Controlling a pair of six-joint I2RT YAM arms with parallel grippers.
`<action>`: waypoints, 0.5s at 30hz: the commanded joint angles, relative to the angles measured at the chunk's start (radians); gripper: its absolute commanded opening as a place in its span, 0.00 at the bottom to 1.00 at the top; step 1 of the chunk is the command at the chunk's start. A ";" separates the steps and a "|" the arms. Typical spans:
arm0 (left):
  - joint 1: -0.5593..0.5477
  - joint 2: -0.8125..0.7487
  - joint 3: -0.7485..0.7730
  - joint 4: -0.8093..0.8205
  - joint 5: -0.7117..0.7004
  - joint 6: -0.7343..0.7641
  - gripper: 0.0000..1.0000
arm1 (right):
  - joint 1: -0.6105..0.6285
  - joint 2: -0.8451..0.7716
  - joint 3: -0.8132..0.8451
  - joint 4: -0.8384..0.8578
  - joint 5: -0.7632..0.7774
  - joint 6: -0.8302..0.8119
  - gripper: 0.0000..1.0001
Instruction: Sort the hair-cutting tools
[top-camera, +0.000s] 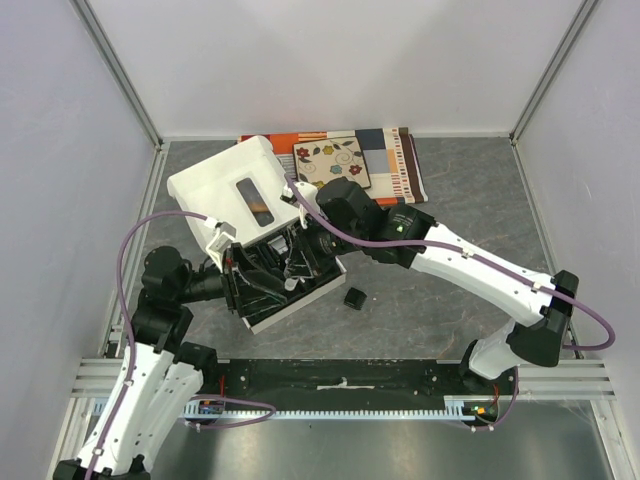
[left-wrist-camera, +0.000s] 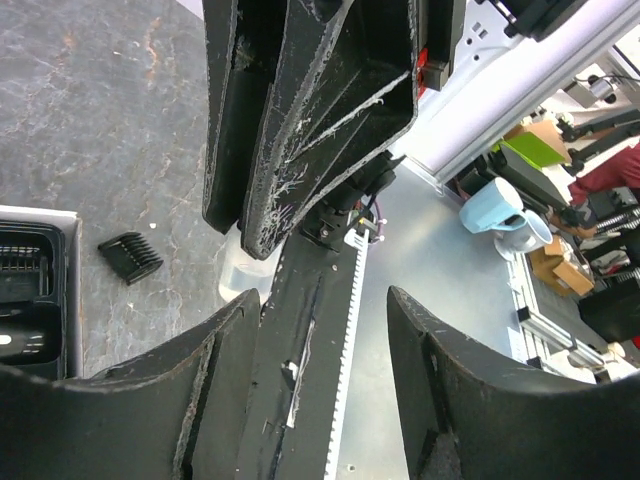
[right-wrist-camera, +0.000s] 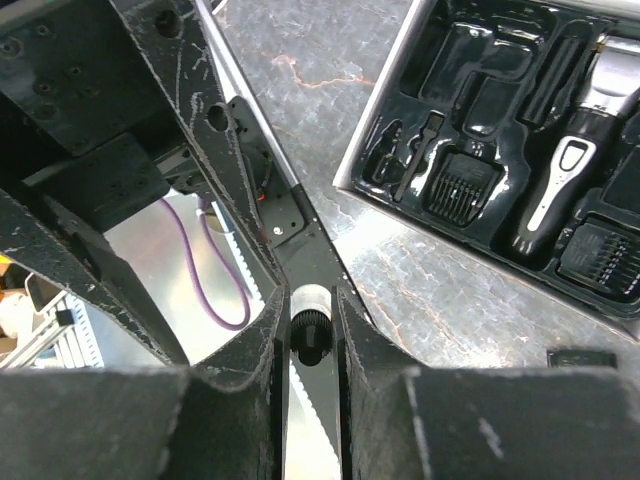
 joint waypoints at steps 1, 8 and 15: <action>-0.016 0.012 0.019 0.040 0.059 -0.007 0.61 | 0.015 -0.034 0.050 0.047 -0.088 0.026 0.01; -0.028 0.023 0.040 0.000 0.039 0.031 0.61 | 0.040 -0.057 0.055 0.038 -0.097 0.031 0.01; -0.036 0.032 0.045 -0.003 0.036 0.045 0.61 | 0.054 -0.062 0.052 0.038 -0.080 0.034 0.01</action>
